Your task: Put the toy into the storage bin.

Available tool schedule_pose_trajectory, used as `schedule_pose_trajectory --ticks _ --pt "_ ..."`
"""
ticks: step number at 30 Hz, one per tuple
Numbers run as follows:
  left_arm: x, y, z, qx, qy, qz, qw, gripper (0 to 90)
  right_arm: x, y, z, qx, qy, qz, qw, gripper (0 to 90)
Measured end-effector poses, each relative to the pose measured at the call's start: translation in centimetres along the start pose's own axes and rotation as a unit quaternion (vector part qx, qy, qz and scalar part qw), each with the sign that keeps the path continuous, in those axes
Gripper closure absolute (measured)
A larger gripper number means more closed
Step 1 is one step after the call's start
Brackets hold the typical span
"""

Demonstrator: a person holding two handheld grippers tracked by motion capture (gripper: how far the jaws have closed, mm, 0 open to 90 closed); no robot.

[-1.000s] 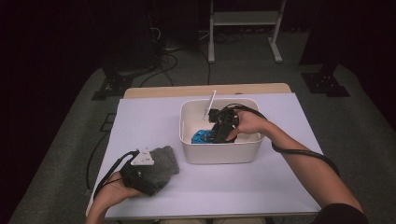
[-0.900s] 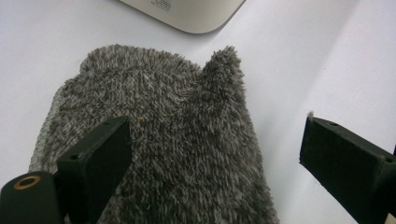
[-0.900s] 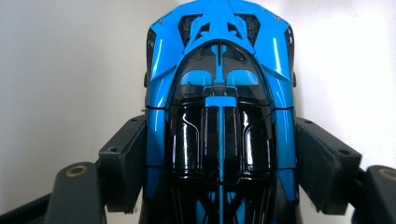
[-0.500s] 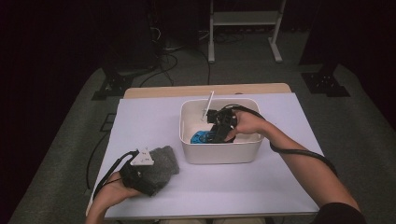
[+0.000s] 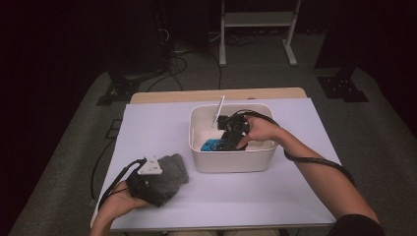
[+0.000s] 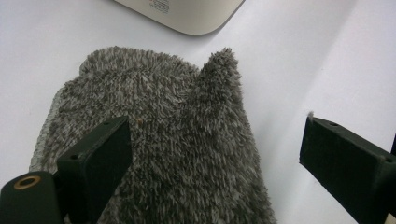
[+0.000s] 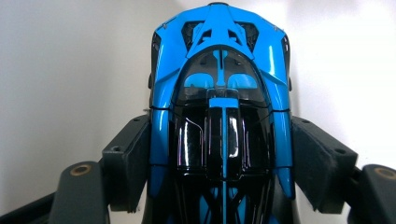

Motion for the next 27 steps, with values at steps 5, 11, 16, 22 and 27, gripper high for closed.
schedule_pose_trajectory --ticks 5,11,16,22,27 --pt "0.0 0.1 -0.1 -0.001 -0.001 -0.001 1.0000 8.7 0.0 -0.1 0.2 -0.002 0.000 0.004 1.0000 26.8" --pt "0.0 0.0 -0.2 -0.001 -0.001 0.001 1.0000 8.7 -0.2 -0.1 0.2 -0.004 0.005 0.007 1.0000 26.6" --pt "0.0 0.0 -0.2 -0.003 0.000 0.001 1.0000 8.7 -0.1 -0.3 0.5 -0.001 0.017 0.012 0.9998 26.2" --pt "-0.1 0.0 -0.2 -0.003 -0.001 0.002 1.0000 8.7 -0.6 -0.8 -0.5 -0.003 -0.015 0.030 0.9994 28.0" --pt "-0.1 -0.1 -0.1 -0.002 -0.003 0.003 1.0000 8.7 -0.5 -0.8 -1.0 0.005 -0.008 0.030 0.9995 27.2"
Point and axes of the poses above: each handheld gripper's, and its own axes: z roughly forward along the jaws, x roughly out of its underside, y roughly to its left, the point moved 5 cm from there along z, roughly forward along the jaws, and after that the axes turned 8 degrees about x, right-handed, at the moved point
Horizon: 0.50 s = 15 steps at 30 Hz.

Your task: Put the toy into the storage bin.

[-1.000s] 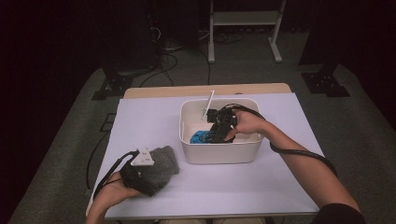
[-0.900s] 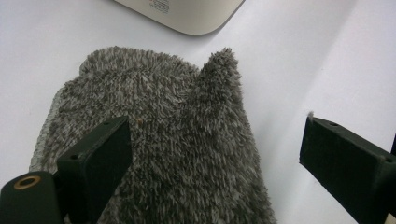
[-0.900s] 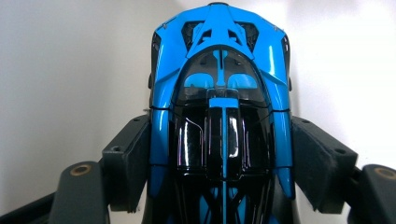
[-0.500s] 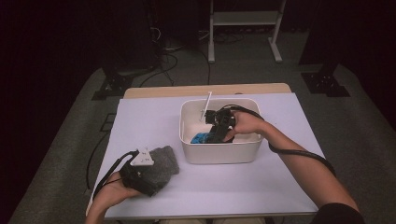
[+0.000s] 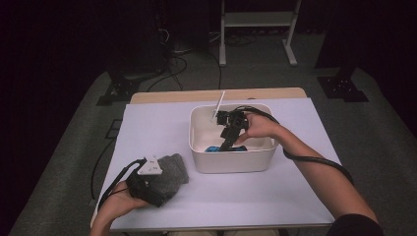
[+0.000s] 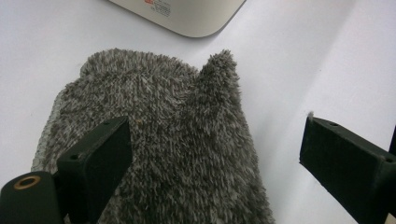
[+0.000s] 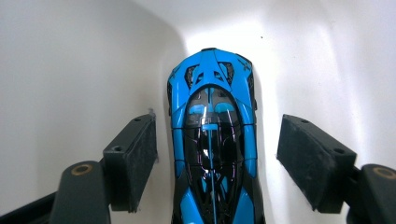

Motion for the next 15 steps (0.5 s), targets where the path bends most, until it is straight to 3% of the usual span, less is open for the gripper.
schedule_pose_trajectory --ticks 6,15 --pt "0.0 0.0 0.1 0.001 0.003 -0.001 1.0000 8.7 0.1 0.1 -0.5 -0.001 -0.008 0.003 1.0000 26.9" --pt "0.1 -0.3 0.1 0.002 0.002 -0.002 1.0000 8.7 0.3 0.4 -2.6 0.007 -0.022 0.006 0.9997 26.3"
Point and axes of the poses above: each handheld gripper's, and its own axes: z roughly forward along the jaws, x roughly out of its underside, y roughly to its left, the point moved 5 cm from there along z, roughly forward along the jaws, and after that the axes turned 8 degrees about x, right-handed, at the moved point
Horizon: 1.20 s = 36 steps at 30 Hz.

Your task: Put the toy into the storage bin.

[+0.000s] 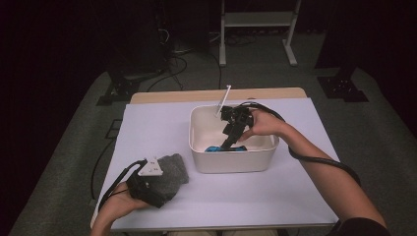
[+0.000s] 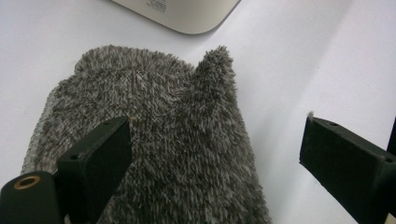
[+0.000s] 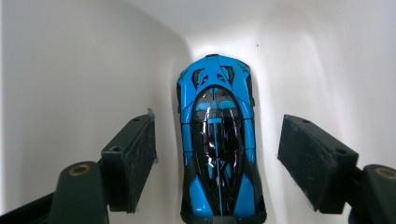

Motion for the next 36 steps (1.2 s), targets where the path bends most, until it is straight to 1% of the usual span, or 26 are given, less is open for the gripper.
schedule_pose_trajectory --ticks 2,4,6,8,12,13,16,24,27,36 --pt "-0.1 -0.1 0.0 -0.001 -0.001 0.002 1.0000 8.7 0.0 0.1 -0.6 -0.002 -0.006 0.005 1.0000 26.4" --pt "-0.2 -0.1 -0.1 -0.002 -0.002 0.004 1.0000 8.7 0.0 0.3 -1.0 -0.001 -0.007 0.004 1.0000 26.3" --pt "-0.2 -0.2 -0.1 -0.001 -0.002 0.003 1.0000 8.7 0.1 0.4 -1.3 0.001 -0.005 0.006 1.0000 26.3" --pt "-0.2 -0.2 0.0 0.000 0.000 0.004 1.0000 8.7 0.2 0.5 -1.7 0.004 -0.010 0.004 0.9999 26.3" --pt "-0.3 -0.2 0.0 0.000 0.000 0.004 1.0000 8.7 0.4 0.6 -2.3 0.004 -0.018 0.009 0.9998 26.3" --pt "-0.3 -0.2 0.0 0.000 0.000 0.005 1.0000 8.7 0.5 0.7 -2.8 0.006 -0.021 0.010 0.9997 26.2" --pt "-0.2 -0.1 0.0 0.000 0.000 0.003 1.0000 8.7 0.6 0.7 -3.3 0.009 -0.026 0.011 0.9996 25.9" --pt "0.0 0.1 0.1 -0.001 0.002 0.000 1.0000 8.7 1.1 1.2 -4.7 0.018 -0.028 0.014 0.9993 25.9" --pt "0.0 0.0 0.1 0.001 -0.002 -0.001 1.0000 8.7 1.3 1.3 -5.3 0.024 -0.036 0.017 0.9989 26.0" --pt "-0.1 0.0 0.3 0.002 0.000 0.000 1.0000 8.7 1.9 1.7 -7.3 0.034 -0.054 0.021 0.9977 26.0"
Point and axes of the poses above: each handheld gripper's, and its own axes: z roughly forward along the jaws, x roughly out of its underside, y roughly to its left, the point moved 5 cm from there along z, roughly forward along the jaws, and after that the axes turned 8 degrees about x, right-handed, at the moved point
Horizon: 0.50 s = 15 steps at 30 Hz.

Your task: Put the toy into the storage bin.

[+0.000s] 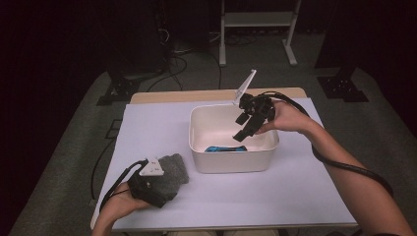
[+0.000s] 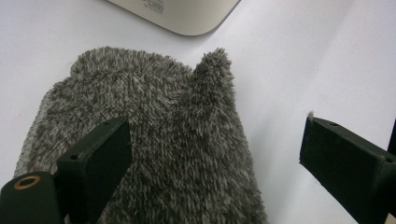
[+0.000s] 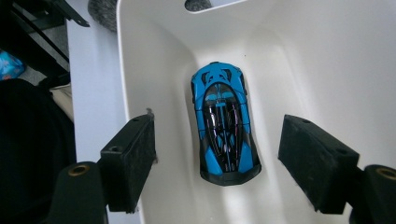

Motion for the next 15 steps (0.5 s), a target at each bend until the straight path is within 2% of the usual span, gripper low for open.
schedule_pose_trajectory --ticks 6,15 --pt "-0.1 -0.1 0.2 0.003 0.003 0.004 1.0000 8.7 0.2 0.1 -1.4 0.004 -0.015 -0.001 0.9999 26.0" --pt "-0.3 -0.2 0.1 0.004 -0.001 0.003 1.0000 8.7 1.0 0.8 -5.0 0.021 -0.040 0.004 0.9990 26.0"
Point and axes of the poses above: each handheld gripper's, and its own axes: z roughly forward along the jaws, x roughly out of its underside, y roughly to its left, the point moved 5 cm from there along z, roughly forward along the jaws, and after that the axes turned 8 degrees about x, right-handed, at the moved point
